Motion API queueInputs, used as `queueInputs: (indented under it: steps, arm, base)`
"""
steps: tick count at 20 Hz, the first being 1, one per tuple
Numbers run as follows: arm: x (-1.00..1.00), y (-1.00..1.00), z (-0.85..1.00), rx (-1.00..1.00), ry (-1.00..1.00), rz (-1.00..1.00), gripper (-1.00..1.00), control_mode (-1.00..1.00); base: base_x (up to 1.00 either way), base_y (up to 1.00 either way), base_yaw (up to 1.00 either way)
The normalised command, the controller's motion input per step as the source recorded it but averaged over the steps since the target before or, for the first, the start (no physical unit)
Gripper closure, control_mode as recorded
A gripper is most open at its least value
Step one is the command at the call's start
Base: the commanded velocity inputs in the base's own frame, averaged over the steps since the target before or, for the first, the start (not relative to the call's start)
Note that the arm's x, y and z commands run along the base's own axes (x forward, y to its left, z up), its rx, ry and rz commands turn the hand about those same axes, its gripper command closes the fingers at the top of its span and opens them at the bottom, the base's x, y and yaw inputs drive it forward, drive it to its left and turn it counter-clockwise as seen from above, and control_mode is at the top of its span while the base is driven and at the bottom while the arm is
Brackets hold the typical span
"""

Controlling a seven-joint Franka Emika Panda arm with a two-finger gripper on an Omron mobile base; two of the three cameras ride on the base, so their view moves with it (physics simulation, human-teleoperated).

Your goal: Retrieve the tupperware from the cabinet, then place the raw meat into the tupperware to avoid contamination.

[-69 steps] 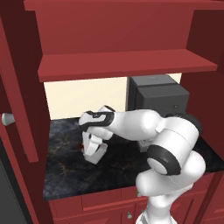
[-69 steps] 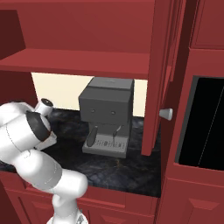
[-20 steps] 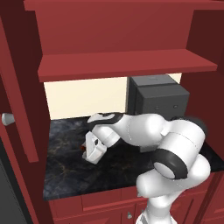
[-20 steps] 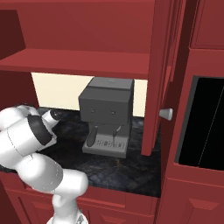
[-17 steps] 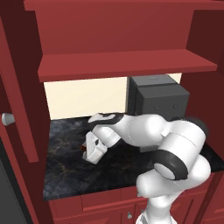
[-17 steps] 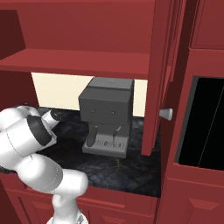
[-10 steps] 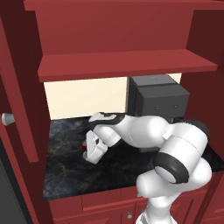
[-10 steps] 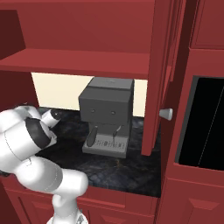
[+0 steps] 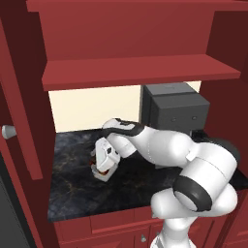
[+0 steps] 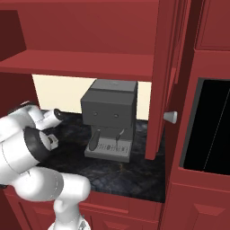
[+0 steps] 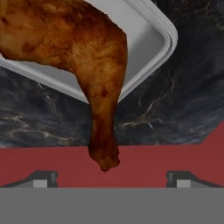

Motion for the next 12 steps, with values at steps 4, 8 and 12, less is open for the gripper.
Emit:
queueInputs:
  steps: [4,8,12]
  arm:
    - [-0.13,0.00,0.18,0.04,0.00,-0.03,-1.00,-1.00]
    - [-0.33,-0.12,0.16,0.00,-0.03,-0.01,-1.00,-1.00]
    - [-0.31,-0.22,0.35,-0.02,-0.06,0.00,-1.00,-1.00]
  base:
    - [0.00,0.00,0.00]
    - [0.00,0.00,0.00]
    - [0.00,0.00,0.00]
